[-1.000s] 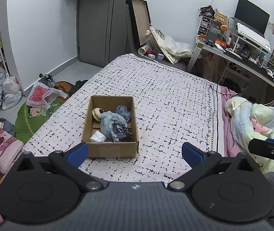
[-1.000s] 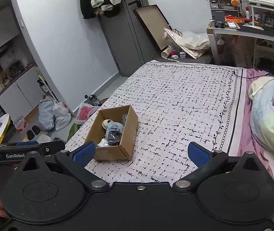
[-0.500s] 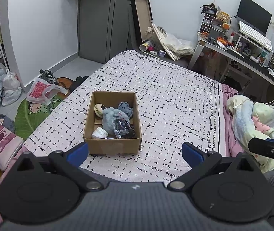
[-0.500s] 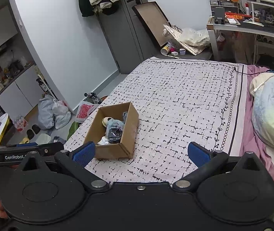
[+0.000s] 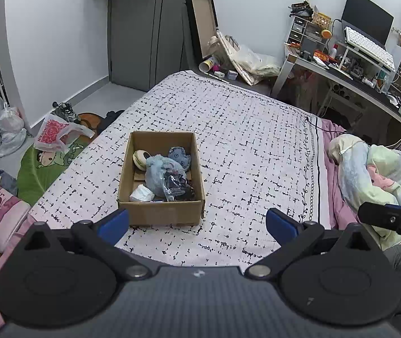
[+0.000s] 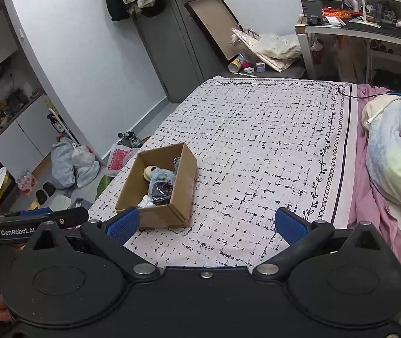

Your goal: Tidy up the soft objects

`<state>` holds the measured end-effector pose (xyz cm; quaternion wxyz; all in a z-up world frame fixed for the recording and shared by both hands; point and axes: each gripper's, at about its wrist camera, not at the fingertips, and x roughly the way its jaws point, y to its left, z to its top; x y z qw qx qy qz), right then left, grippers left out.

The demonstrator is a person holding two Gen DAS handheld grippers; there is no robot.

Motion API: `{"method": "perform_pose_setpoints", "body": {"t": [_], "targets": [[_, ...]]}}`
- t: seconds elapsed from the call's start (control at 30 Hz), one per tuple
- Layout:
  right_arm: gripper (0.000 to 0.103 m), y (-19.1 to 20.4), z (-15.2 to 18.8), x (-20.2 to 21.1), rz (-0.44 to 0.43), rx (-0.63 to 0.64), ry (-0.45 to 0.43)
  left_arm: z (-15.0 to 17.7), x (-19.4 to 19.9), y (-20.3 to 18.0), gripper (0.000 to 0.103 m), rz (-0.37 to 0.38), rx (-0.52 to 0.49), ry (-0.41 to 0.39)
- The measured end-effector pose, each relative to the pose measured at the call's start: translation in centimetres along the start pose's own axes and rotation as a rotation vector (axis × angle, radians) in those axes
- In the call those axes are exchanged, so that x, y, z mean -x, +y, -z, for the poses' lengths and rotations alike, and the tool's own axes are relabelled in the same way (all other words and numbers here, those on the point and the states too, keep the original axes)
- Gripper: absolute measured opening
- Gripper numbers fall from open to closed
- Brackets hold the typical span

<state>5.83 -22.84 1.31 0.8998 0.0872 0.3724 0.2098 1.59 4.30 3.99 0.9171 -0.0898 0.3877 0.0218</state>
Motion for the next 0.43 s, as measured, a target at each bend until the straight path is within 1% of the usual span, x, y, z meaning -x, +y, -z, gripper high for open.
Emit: {"method": "perform_pose_setpoints", "body": {"t": [0.43], "targets": [[0.103, -0.48, 0.05, -0.43, -0.026, -0.011, 0.002, 0.17, -0.03, -0.28, 0.102, -0.015, -0.003, -0.020]]}}
